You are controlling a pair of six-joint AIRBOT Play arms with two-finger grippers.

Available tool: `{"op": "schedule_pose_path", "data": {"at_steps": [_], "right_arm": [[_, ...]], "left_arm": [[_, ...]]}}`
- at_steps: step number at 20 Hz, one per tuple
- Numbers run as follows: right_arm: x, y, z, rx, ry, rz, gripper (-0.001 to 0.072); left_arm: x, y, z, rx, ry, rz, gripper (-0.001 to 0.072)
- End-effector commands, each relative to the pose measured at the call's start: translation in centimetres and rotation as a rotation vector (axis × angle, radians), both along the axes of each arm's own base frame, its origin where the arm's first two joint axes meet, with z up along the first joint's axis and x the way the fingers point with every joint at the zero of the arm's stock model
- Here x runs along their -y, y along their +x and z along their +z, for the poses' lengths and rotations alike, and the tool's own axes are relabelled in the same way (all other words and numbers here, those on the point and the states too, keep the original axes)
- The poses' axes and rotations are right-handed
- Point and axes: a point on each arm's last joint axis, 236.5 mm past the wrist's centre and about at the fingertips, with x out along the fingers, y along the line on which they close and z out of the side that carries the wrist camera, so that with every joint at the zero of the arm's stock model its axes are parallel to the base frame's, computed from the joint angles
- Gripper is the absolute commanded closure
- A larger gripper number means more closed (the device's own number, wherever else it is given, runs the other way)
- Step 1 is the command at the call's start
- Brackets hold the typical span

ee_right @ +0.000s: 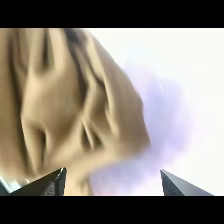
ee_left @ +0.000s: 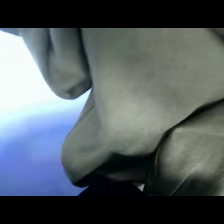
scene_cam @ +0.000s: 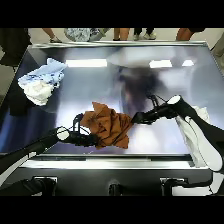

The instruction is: Fold the shirts.

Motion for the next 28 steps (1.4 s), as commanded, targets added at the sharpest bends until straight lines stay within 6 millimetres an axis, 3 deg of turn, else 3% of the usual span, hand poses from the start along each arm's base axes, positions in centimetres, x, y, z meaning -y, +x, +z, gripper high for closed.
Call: {"op": "schedule_pose_path", "data": {"at_steps": [1,2,3,4,5,7,9,10,12,13,15,16,18,20,22,24,26,28], "right_arm": [[-2.2,2.2,-1.6,0.047,0.001,-0.067,0.0011],[-2.4,2.8,-1.8,0.064,-0.011,-0.088,0.0045],[-2.4,3.2,-1.8,0.066,-0.013,-0.11,0.015],[-2.4,3.3,-1.7,0.061,-0.009,-0.12,0.0377],[-2.5,3.0,-1.6,0.049,-0.003,-0.116,0.0672],[-2.5,2.7,-0.8,0.076,0.001,-0.065,0.0667],[-1.8,3.4,2.1,0.204,-0.028,0.061,0.0667],[-0.5,4.3,4.5,0.289,-0.078,0.108,0.0667],[3.4,7.0,10.9,0.488,-0.217,0.126,0.0667],[5.6,8.3,15.1,0.6,-0.285,0.101,0.0667],[10.4,9.8,25.4,0.845,-0.426,-0.019,0.0667],[12.1,9.5,30.1,0.953,-0.471,-0.077,0.0667],[13.7,7.1,38.7,1.15,-0.517,-0.164,0.0667],[13.8,3.5,45.6,1.323,-0.547,-0.218,0.0667],[14.1,-0.4,50.8,1.463,-0.588,-0.266,0.0667],[14.9,-3.9,53.3,1.521,-0.643,-0.306,0.0666],[15.8,-6.5,53.0,1.483,-0.694,-0.326,0.0666],[15.7,-8.6,51.9,1.432,-0.718,-0.297,0.0666]], "left_arm": [[-0.1,0.0,0.0,0.001,0.006,-0.007,0.0676],[-0.1,0.1,0.1,0.003,0.004,-0.007,0.0676],[-0.1,0.2,0.3,0.011,0.007,-0.012,0.0676],[-0.3,0.3,0.3,0.021,0.013,-0.019,0.0676],[-0.6,0.4,0.4,0.031,0.022,-0.025,0.0676],[-2.2,1.2,1.1,0.064,0.049,-0.029,0.0678],[-5.4,3.7,3.8,0.176,0.114,-0.022,0.0678],[-7.9,5.5,6.1,0.248,0.161,0.008,0.0678],[-13.7,9.2,12.5,0.427,0.268,0.095,0.0678],[-16.7,10.7,16.5,0.529,0.315,0.154,0.0678],[-22.3,12.4,26.4,0.753,0.37,0.315,0.0678],[-24.5,12.3,31.5,0.861,0.375,0.398,0.0678],[-26.6,10.5,41.0,1.066,0.376,0.498,0.0678],[-26.5,7.3,50.6,1.308,0.342,0.551,0.0678],[-26.3,3.3,58.2,1.509,0.311,0.589,0.0678],[-26.1,0.5,62.1,1.606,0.304,0.606,0.0678],[-26.0,-1.0,63.6,1.649,0.294,0.613,0.0678],[-25.9,-1.7,63.9,1.661,0.292,0.614,0.0678]]}}
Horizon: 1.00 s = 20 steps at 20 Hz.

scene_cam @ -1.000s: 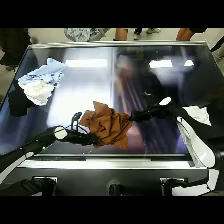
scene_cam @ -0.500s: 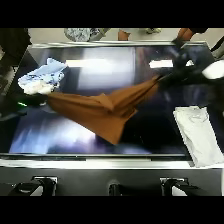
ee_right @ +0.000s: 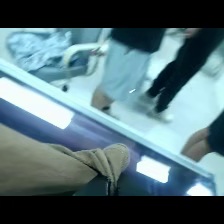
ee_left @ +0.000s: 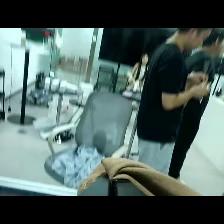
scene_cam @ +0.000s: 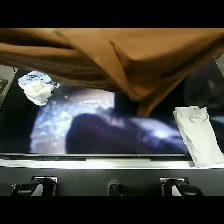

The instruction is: Fold the shirts.

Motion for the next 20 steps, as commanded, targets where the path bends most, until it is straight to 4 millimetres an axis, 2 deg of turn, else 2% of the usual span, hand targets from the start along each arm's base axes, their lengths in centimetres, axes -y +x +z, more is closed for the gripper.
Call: {"op": "schedule_pose_path", "data": {"at_steps": [1,3,6,8,10,12,16,18,20], "right_arm": [[0.9,-4.8,-0.6,-0.056,-0.042,-0.055,0.0666],[0.8,-6.1,-3.7,-0.191,-0.062,-0.047,0.0666],[2.3,-8.0,-11.9,-0.569,-0.107,-0.072,0.0666],[2.3,-8.5,-17.5,-0.845,-0.073,-0.064,0.0666],[2.4,-7.4,-22.8,-1.045,-0.039,-0.057,0.0666],[2.7,-3.6,-28.1,-1.119,-0.004,-0.071,0.0666],[2.6,7.5,-38.1,-1.098,0.154,-0.125,0.0665],[1.9,12.4,-43.0,-1.078,0.293,-0.161,0.0665],[0.6,15.1,-47.1,-1.087,0.444,-0.184,0.0665]], "left_arm": [[0.0,-2.6,2.4,0.066,0.011,0.012,0.0677],[0.0,-1.6,0.2,-0.028,0.01,0.009,0.0677],[-0.2,2.4,-6.2,-0.276,0.078,0.005,0.0677],[-0.6,6.8,-11.8,-0.444,0.103,-0.007,0.0676],[-1.1,11.7,-19.3,-0.633,0.109,-0.024,0.0676],[-1.5,16.6,-27.5,-0.808,0.113,-0.046,0.0676],[-1.7,24.4,-41.2,-1.014,0.059,-0.078,0.0676],[-0.5,26.0,-46.9,-1.098,-0.027,-0.121,0.0674],[1.2,25.9,-51.0,-1.188,-0.127,-0.17,0.0673]]}}
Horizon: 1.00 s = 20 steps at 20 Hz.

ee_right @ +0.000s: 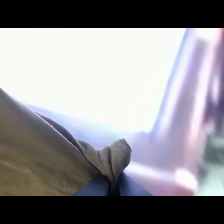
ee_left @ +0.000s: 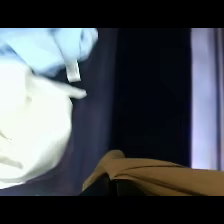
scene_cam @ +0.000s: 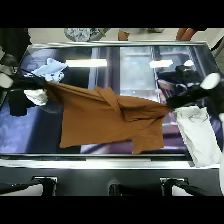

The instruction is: Fold the shirts.

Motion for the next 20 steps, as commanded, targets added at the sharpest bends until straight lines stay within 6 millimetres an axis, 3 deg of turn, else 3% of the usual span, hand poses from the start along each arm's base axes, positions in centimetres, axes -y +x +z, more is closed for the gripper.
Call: {"op": "schedule_pose_path", "data": {"at_steps": [1,3,4,5,6,7,8,10,12,14,16,18,20], "right_arm": [[-2.2,6.0,-7.7,0.013,0.201,-0.189,0.0665],[-3.4,6.4,-9.3,-0.018,0.271,-0.222,0.0665],[-3.5,6.5,-9.3,-0.019,0.278,-0.223,0.0659],[-3.4,6.5,-8.6,-0.01,0.275,-0.207,0.0558],[-3.2,6.5,-7.2,0.01,0.265,-0.163,0.0346],[-2.6,6.2,-5.4,0.031,0.247,-0.104,0.0154],[-1.7,5.5,-3.3,0.043,0.23,-0.044,0.0088],[1.4,3.3,0.0,0.028,0.206,-0.015,0.0088],[4.9,-0.1,1.1,-0.042,0.202,-0.057,0.0115],[7.7,-3.1,0.6,-0.124,0.156,-0.048,0.0213],[9.5,-4.9,-0.3,-0.191,0.114,-0.073,0.0217],[9.4,-5.1,-0.8,-0.201,0.12,-0.074,0.0217],[9.0,-5.2,-1.0,-0.207,0.137,-0.072,0.0217]], "left_arm": [[2.9,0.6,-8.9,-0.182,-0.169,0.007,0.0673],[3.7,-0.5,-10.6,-0.255,-0.209,0.0,0.0665],[3.8,-0.9,-10.7,-0.274,-0.211,-0.005,0.0573],[3.8,-1.4,-10.3,-0.292,-0.215,-0.01,0.0361],[3.5,-2.0,-9.5,-0.322,-0.221,-0.017,0.0236],[2.9,-3.0,-8.5,-0.364,-0.227,-0.027,0.0232],[2.2,-4.3,-7.4,-0.407,-0.229,-0.046,0.0232],[0.2,-7.8,-6.6,-0.504,-0.235,-0.031,0.0234],[-0.4,-12.9,-7.5,-0.634,-0.28,-0.01,0.0246],[0.7,-19.2,-10.3,-0.768,-0.318,-0.027,0.0242],[2.2,-25.0,-13.7,-0.852,-0.345,-0.034,0.0241],[3.9,-28.1,-16.1,-0.851,-0.381,-0.047,0.0242],[5.3,-28.8,-17.3,-0.824,-0.433,-0.018,0.0242]]}}
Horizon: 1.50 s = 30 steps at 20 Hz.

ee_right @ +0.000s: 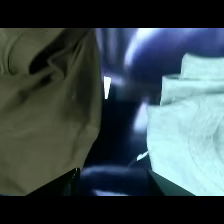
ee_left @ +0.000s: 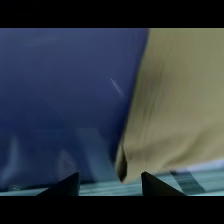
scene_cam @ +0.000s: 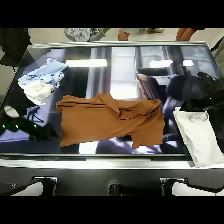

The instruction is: Fold the shirts.

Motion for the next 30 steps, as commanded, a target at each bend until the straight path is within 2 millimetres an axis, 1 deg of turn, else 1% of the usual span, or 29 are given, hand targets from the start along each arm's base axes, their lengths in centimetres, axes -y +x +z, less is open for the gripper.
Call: {"op": "schedule_pose_path", "data": {"at_steps": [1,4,6,7,10,12,16,18,22,23,28,30], "right_arm": [[0.3,-1.7,-0.5,-0.056,0.007,0.01,0.0217],[0.3,-2.0,-0.6,-0.065,0.007,0.016,0.0217],[0.3,-2.0,-0.6,-0.065,0.007,0.016,0.0217],[0.3,-2.0,-0.6,-0.066,0.008,0.016,0.0217],[0.1,-2.3,-0.6,-0.078,0.014,0.021,0.0217],[0.1,-2.3,-0.6,-0.078,0.015,0.021,0.0217],[0.1,-2.3,-0.6,-0.077,0.015,0.02,0.0217],[0.1,-2.3,-0.6,-0.077,0.015,0.021,0.0217],[0.0,-2.2,-0.5,-0.075,0.018,0.021,0.0216],[0.0,-2.2,-0.5,-0.074,0.02,0.02,0.0216],[-0.2,-2.0,-0.4,-0.065,0.027,0.022,0.0216],[-0.4,-1.8,-0.3,-0.054,0.038,0.025,0.0216]], "left_arm": [[2.7,-3.5,-2.7,-0.009,-0.077,0.054,0.0242],[4.0,-3.2,-3.3,0.007,-0.12,0.095,0.0243],[4.2,-3.3,-4.0,0.01,-0.113,0.107,0.0242],[4.3,-3.0,-4.2,0.022,-0.108,0.117,0.0246],[3.8,-1.6,-4.6,0.079,-0.078,0.141,0.0253],[3.5,-1.0,-4.6,0.099,-0.066,0.151,0.0314],[3.1,0.2,-3.9,0.128,-0.059,0.156,0.0315],[3.0,0.8,-3.6,0.139,-0.057,0.162,0.033],[3.3,0.5,-2.9,0.118,-0.076,0.15,0.0324],[3.5,0.4,-2.7,0.109,-0.084,0.142,0.0299],[3.8,-0.2,-2.5,0.081,-0.096,0.145,0.0297],[3.7,0.0,-2.6,0.085,-0.093,0.151,0.0304]]}}
